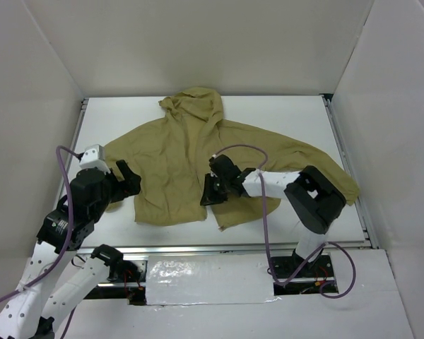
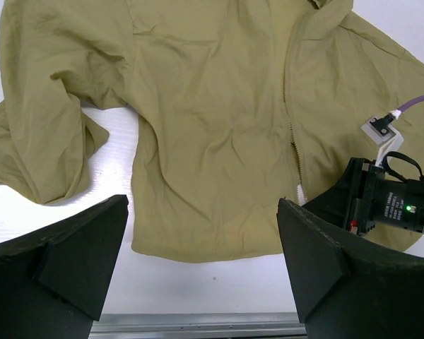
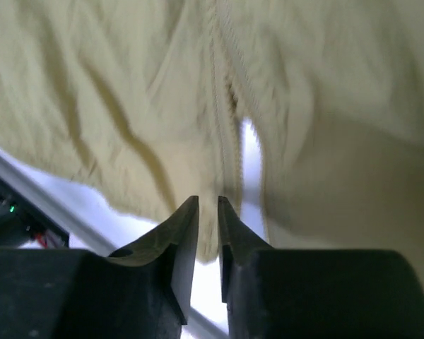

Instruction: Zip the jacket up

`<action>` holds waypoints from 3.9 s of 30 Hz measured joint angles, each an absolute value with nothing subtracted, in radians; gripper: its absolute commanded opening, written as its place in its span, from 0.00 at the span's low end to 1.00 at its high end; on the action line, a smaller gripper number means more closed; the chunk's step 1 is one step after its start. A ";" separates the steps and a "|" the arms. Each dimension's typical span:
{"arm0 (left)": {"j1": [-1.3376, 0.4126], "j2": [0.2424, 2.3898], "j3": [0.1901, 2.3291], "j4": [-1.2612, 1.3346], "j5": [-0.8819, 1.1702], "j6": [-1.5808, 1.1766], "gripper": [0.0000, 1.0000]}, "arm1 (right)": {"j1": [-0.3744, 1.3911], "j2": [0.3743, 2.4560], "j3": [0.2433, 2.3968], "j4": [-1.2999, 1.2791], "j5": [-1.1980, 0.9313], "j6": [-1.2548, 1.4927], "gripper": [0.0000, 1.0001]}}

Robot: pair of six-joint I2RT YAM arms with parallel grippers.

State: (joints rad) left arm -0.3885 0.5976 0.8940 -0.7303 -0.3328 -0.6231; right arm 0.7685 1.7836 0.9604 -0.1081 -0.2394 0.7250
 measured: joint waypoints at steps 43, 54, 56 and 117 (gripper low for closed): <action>-0.782 1.193 0.826 -0.496 -0.396 -0.848 0.99 | 0.666 0.918 0.860 -0.545 0.253 0.712 0.83; -0.810 1.198 0.825 -0.499 -0.405 -0.931 1.00 | 0.650 0.884 0.857 -0.589 0.253 0.684 0.84; -0.828 1.221 0.825 -0.507 -0.411 -0.970 0.99 | 0.650 0.882 0.859 -0.603 0.253 0.681 0.84; -0.990 1.662 0.961 -0.529 -0.428 -1.261 0.00 | 0.641 0.813 0.887 -0.673 0.324 0.619 0.86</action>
State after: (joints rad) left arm -0.9901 1.6615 0.9607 -0.5293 -0.4278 -1.2606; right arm 0.6407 0.8131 0.8867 -0.6735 0.3244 0.6186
